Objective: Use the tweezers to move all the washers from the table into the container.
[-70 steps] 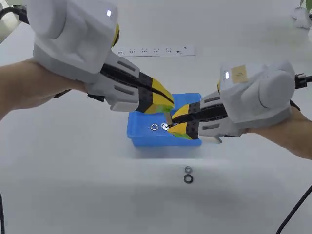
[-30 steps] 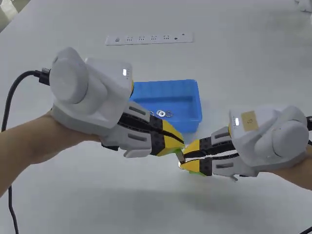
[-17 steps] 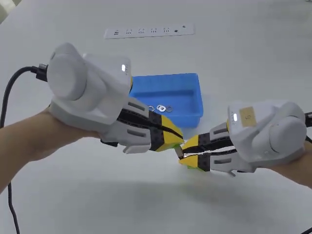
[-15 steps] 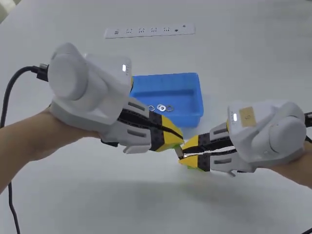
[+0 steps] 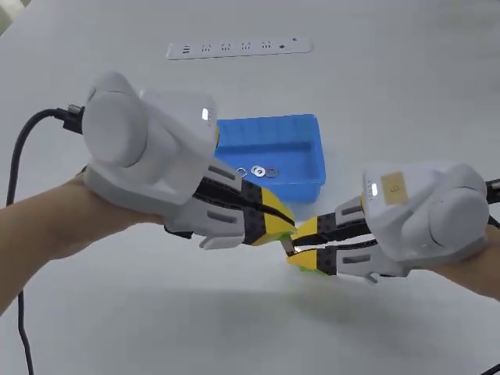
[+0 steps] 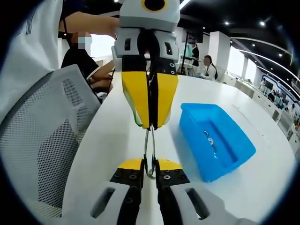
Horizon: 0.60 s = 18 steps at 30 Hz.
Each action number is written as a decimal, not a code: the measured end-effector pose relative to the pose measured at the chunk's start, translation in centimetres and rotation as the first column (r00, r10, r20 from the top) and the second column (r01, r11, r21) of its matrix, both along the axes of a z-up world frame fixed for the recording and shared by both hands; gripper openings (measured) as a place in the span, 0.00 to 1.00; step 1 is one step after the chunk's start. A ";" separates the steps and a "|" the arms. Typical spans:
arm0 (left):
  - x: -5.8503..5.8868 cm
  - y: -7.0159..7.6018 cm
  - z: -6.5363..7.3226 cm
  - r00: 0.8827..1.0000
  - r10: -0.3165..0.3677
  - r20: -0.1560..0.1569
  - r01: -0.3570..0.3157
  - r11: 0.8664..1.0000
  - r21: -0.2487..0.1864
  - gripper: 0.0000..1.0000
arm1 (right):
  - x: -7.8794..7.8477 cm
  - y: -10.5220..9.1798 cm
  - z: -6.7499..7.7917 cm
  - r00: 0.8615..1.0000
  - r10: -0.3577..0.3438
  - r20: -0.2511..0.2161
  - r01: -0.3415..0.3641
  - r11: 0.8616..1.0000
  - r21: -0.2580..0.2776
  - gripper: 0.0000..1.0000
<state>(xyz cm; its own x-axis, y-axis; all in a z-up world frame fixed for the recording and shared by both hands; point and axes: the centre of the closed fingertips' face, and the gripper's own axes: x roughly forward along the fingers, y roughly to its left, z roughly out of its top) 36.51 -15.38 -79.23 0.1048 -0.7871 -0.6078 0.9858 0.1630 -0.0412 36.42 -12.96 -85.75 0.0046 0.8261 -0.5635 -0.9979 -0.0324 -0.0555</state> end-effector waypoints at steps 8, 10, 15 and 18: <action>-0.1 0.1 -0.4 1.000 0.001 -0.005 0.000 1.000 0.021 0.06 | -0.1 0.1 0.0 1.000 -0.002 -0.021 0.002 1.000 -0.007 0.09; -0.2 0.1 -0.4 1.000 -0.004 -0.005 0.004 1.000 0.023 0.06 | -0.2 0.1 0.0 1.000 -0.001 -0.019 0.001 1.000 -0.011 0.09; 0.0 0.3 0.7 1.000 0.001 0.000 -0.001 1.000 0.007 0.06 | 0.0 0.2 0.9 0.999 -0.025 -0.022 0.026 1.000 0.016 0.09; 0.1 0.4 1.5 1.000 0.000 0.011 0.000 1.000 0.000 0.06 | 0.2 0.5 1.8 0.999 -0.034 -0.020 0.035 0.999 0.031 0.09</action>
